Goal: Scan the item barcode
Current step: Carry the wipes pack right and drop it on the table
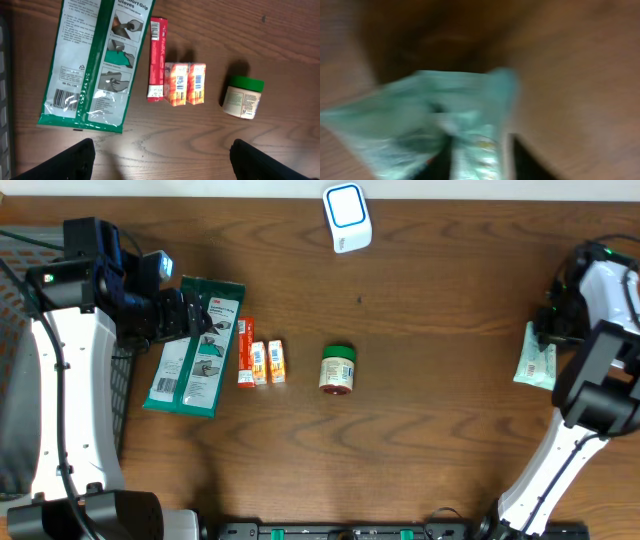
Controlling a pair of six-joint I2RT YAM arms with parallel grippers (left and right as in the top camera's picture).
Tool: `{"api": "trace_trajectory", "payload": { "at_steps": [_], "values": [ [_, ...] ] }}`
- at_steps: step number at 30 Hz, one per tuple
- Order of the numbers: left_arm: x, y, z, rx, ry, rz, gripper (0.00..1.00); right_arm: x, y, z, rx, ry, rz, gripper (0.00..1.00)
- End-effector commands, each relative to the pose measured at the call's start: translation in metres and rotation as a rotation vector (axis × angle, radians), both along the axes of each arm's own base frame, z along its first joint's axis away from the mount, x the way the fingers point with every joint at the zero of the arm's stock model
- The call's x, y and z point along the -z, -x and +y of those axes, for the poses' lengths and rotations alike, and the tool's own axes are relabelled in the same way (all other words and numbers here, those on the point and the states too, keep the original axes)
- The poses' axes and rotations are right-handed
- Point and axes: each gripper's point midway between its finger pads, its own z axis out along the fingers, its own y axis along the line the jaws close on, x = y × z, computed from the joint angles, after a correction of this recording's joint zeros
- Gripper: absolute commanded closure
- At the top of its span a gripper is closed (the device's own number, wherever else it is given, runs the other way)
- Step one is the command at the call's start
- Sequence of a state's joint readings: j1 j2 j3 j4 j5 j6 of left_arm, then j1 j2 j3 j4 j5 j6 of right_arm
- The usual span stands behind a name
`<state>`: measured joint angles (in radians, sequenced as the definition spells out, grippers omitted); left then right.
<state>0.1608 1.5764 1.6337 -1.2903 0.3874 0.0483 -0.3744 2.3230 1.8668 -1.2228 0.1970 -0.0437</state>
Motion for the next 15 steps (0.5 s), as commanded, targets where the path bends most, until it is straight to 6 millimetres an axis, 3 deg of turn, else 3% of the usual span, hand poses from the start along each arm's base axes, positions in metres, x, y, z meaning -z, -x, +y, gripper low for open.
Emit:
{"api": "trace_trajectory", "payload": {
  "at_steps": [1, 4, 9, 12, 15],
  "values": [
    [-0.004, 0.003, -0.001, -0.004, 0.005, -0.007, 0.13, 0.009, 0.02, -0.012, 0.056, -0.013, 0.031, 0.13],
    [-0.004, 0.003, -0.001, -0.004, 0.005, -0.007, 0.13, 0.005, 0.022, -0.019, 0.073, -0.01, 0.025, 0.04],
    [-0.004, 0.003, -0.001, -0.004, 0.005, -0.007, 0.13, -0.034, 0.005, -0.018, 0.069, -0.016, -0.025, 0.04],
    [-0.004, 0.003, -0.001, -0.004, 0.005, -0.007, 0.13, -0.068, -0.014, 0.003, 0.064, -0.112, -0.108, 0.04],
    [-0.004, 0.003, -0.001, -0.004, 0.005, -0.007, 0.13, -0.103, -0.035, 0.052, 0.055, -0.338, -0.214, 0.01]
  ]
}}
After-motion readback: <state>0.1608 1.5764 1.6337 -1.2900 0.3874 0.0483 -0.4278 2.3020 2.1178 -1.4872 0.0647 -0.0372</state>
